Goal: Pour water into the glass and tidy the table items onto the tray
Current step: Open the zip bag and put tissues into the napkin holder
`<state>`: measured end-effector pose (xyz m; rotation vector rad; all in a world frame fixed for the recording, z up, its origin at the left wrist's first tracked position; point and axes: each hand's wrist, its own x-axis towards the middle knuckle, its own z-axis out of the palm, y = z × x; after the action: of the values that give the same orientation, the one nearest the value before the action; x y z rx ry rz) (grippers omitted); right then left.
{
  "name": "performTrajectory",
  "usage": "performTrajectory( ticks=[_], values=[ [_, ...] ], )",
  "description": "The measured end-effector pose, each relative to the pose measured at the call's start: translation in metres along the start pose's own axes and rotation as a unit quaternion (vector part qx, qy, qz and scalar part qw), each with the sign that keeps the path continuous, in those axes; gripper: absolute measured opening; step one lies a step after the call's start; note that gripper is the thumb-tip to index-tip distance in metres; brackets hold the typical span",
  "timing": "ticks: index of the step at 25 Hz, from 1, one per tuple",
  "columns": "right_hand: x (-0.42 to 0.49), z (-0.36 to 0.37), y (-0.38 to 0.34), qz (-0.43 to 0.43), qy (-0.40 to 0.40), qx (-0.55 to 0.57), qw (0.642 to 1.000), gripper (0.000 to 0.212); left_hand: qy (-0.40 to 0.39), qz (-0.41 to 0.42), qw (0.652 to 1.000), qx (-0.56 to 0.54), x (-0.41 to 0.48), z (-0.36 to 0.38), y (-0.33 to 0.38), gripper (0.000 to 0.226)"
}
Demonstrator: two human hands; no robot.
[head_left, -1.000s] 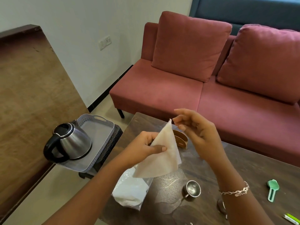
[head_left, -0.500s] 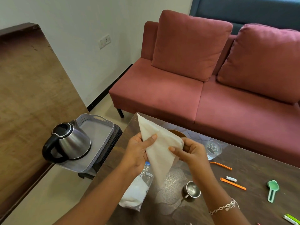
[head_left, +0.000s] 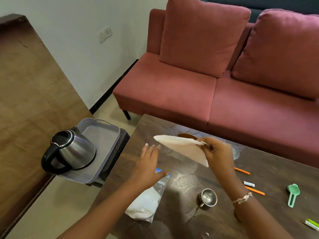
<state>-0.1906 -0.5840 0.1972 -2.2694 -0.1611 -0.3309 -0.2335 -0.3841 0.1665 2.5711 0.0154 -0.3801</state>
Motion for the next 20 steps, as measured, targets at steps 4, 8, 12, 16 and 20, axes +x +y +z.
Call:
performTrajectory(
  ticks=[4, 8, 12, 16, 20],
  values=[
    [0.041, 0.013, 0.040, -0.022, 0.039, -0.079, 0.996, 0.022, -0.081, 0.031, 0.988, 0.130, 0.023, 0.016, -0.014, 0.086],
    [0.078, 0.037, 0.082, -0.020, 0.036, -0.133, 0.990, 0.018, -0.129, 0.046, 0.974, 0.181, 0.049, 0.025, -0.022, 0.084],
    [0.100, 0.073, 0.128, 0.009, 0.002, -0.170, 0.985, 0.015, -0.161, 0.061, 0.962, 0.211, 0.074, 0.036, -0.032, 0.081],
    [0.107, 0.107, 0.158, 0.036, -0.062, -0.202, 0.977, 0.013, -0.160, 0.087, 0.957, 0.227, 0.103, 0.043, -0.033, 0.078],
    [0.110, 0.132, 0.175, 0.054, -0.089, -0.216, 0.971, 0.016, -0.163, 0.079, 0.959, 0.218, 0.124, 0.053, -0.037, 0.078]
  ],
)
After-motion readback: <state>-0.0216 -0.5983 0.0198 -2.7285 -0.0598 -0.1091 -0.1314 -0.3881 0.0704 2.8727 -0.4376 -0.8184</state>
